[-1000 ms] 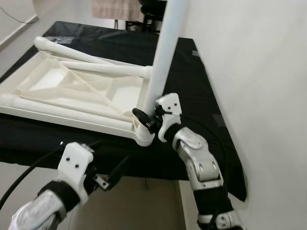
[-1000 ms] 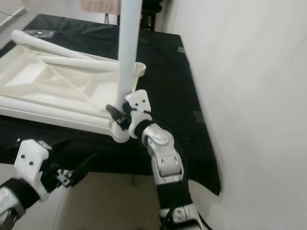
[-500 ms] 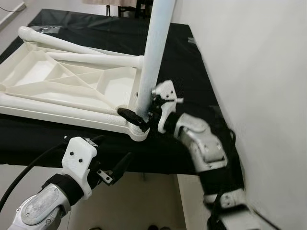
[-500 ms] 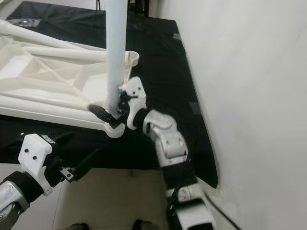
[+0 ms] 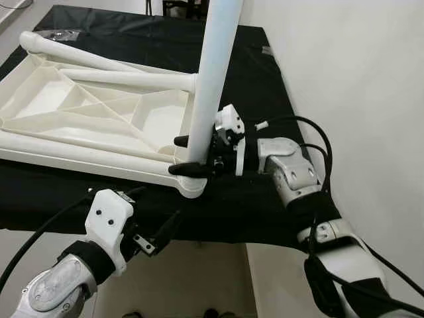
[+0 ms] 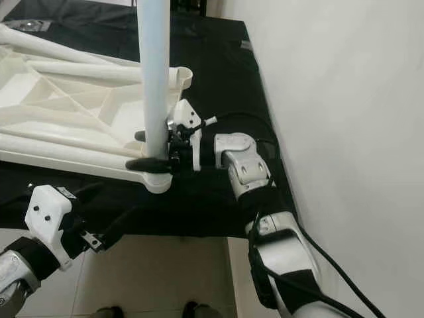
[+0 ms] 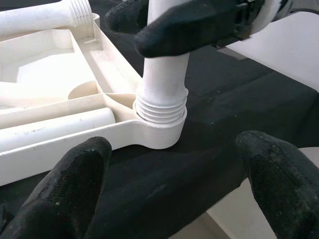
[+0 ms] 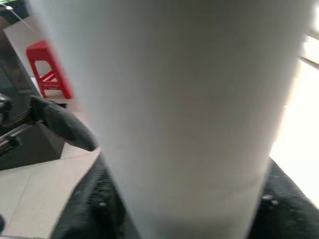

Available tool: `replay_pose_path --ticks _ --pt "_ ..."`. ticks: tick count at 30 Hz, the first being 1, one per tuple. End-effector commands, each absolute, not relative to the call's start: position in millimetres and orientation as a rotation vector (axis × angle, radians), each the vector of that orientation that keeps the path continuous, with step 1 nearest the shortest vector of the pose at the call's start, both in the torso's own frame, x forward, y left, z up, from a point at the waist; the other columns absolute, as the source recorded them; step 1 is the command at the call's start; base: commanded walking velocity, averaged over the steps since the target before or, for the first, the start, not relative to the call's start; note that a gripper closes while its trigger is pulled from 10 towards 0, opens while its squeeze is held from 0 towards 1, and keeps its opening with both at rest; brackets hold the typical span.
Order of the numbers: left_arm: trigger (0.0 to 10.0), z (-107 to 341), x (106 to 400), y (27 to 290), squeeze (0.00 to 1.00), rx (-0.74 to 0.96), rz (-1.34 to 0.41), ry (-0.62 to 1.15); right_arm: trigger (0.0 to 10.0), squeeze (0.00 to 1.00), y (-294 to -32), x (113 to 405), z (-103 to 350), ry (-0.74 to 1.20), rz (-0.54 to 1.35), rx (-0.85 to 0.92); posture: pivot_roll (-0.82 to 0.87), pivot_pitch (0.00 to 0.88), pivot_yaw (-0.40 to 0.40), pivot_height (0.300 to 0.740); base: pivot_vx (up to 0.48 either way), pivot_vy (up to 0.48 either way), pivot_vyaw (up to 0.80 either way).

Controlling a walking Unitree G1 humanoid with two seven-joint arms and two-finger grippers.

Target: Building children table

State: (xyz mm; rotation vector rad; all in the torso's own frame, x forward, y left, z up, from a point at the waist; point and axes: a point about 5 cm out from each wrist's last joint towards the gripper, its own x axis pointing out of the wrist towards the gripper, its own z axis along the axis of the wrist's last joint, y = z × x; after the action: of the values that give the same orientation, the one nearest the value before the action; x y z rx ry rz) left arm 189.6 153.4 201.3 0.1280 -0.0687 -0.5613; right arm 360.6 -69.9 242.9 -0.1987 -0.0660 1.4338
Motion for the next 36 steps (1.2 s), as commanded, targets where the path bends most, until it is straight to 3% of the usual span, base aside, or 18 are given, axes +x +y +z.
replay_pose_path --ticks 1,15,16,17,19,22,26,27,30,31,36 --pt "10.0 200.2 185.9 153.8 0.00 0.130 -0.570 -0.056 0.0 0.00 -70.4 363.1 235.5 -0.038 1.426 -0.204 0.20 0.219 -0.156 0.740 0.000 0.000 0.00" --pt "10.0 198.3 184.1 151.8 0.00 0.131 -0.584 -0.044 0.0 0.00 -97.4 373.7 203.4 0.040 1.219 -0.174 0.18 0.228 -0.152 0.740 0.000 0.000 0.00" --pt "10.0 198.5 183.8 153.0 0.00 0.132 -0.583 -0.042 0.0 0.00 -103.5 371.5 179.9 0.110 0.940 -0.156 0.17 0.245 -0.157 0.740 0.000 0.000 0.00" --pt "10.0 198.5 183.8 153.0 0.00 0.132 -0.583 -0.042 0.0 0.00 -103.5 371.5 179.9 0.110 0.940 -0.156 0.17 0.245 -0.157 0.740 0.000 0.000 0.00" --pt "10.0 200.2 184.2 154.1 0.00 0.135 -0.587 -0.042 0.0 0.00 -100.5 331.7 140.5 0.242 0.621 -0.175 0.17 0.258 -0.145 0.740 0.000 0.000 0.00" --pt "10.0 201.7 184.7 153.9 0.00 0.130 -0.594 -0.048 0.0 0.00 -97.1 321.1 141.3 0.233 0.523 -0.182 0.15 0.247 -0.135 0.740 0.000 0.000 0.00" --pt "10.0 201.7 186.2 153.5 0.00 0.132 -0.597 -0.049 0.0 0.00 -95.0 331.3 145.1 0.210 0.511 -0.190 0.15 0.244 -0.136 0.740 0.000 0.000 0.00" --pt "10.0 202.6 187.3 153.7 0.00 0.132 -0.596 -0.054 10.0 0.00 -92.4 339.2 148.6 0.203 0.517 -0.182 0.16 0.238 -0.133 0.740 0.000 0.000 0.00" --pt "10.0 203.1 187.5 154.0 0.00 0.131 -0.595 -0.057 10.0 0.00 -91.6 341.9 150.6 0.198 0.519 -0.175 0.16 0.238 -0.133 0.740 0.000 0.000 0.00" --pt "10.0 203.2 188.4 154.1 0.00 0.134 -0.594 -0.059 10.0 1.00 -87.2 345.6 166.4 0.149 0.580 -0.124 0.15 0.230 -0.132 0.740 0.000 0.000 0.00" --pt "10.0 203.3 189.3 152.6 0.00 0.133 -0.600 -0.063 10.0 1.00 -78.9 344.9 190.7 0.083 0.718 -0.066 0.15 0.228 -0.137 0.740 0.000 0.000 0.00"
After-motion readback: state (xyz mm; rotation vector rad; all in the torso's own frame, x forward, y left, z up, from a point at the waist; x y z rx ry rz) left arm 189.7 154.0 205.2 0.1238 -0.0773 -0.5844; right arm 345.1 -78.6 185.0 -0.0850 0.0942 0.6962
